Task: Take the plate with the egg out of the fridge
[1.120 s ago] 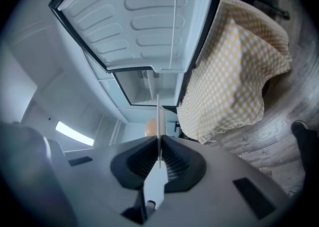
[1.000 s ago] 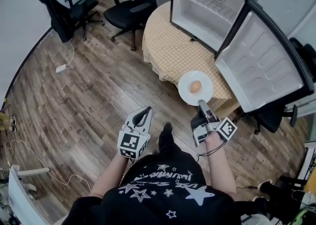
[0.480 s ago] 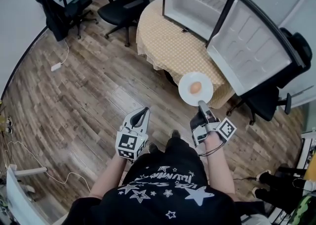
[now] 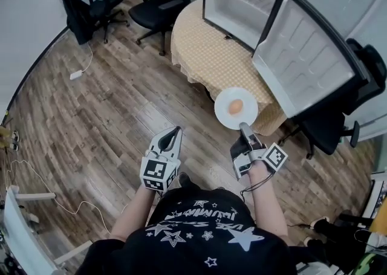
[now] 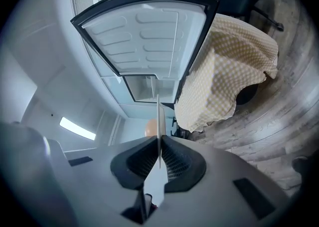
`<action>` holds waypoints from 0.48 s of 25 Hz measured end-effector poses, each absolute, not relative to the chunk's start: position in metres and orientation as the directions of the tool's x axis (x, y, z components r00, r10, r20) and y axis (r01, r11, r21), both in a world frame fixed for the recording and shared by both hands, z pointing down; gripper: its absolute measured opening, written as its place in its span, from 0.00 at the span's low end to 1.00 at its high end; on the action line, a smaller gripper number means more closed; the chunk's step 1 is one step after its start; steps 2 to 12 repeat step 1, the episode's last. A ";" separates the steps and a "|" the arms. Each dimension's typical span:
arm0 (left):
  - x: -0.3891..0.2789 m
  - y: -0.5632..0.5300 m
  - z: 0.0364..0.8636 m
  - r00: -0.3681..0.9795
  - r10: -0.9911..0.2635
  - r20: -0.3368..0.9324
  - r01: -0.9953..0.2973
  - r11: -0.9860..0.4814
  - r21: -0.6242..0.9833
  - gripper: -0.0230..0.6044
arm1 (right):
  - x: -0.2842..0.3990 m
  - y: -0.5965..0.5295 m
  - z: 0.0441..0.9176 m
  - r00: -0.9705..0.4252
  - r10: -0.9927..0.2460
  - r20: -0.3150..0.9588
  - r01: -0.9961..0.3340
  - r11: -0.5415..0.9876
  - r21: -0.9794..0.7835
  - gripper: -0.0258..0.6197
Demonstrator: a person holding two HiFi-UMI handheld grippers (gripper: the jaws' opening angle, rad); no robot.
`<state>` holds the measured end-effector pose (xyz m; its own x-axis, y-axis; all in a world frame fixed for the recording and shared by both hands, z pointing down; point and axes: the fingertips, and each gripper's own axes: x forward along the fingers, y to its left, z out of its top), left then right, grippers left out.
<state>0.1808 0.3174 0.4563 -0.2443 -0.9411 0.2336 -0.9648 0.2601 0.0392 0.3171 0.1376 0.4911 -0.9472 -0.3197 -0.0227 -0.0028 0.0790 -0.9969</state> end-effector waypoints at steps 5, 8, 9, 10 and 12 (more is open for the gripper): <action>0.184 0.314 0.454 -0.253 -0.940 0.228 -0.962 0.269 0.042 0.05 | 0.319 0.138 0.491 -0.952 -0.305 -0.019 -0.006 0.081 -0.997 0.10; 0.184 0.314 0.454 -0.253 -0.940 0.228 -0.962 0.269 0.042 0.05 | 0.319 0.138 0.491 -0.952 -0.305 -0.019 -0.006 0.081 -0.997 0.10; 0.184 0.314 0.454 -0.253 -0.940 0.228 -0.962 0.269 0.042 0.05 | 0.319 0.138 0.491 -0.952 -0.305 -0.019 -0.006 0.081 -0.997 0.10; 0.184 0.314 0.454 -0.253 -0.940 0.228 -0.962 0.269 0.042 0.05 | 0.319 0.138 0.491 -0.952 -0.305 -0.019 -0.006 0.081 -0.997 0.10; 0.184 0.314 0.454 -0.253 -0.940 0.228 -0.962 0.269 0.042 0.05 | 0.319 0.138 0.491 -0.952 -0.305 -0.019 -0.006 0.081 -0.997 0.10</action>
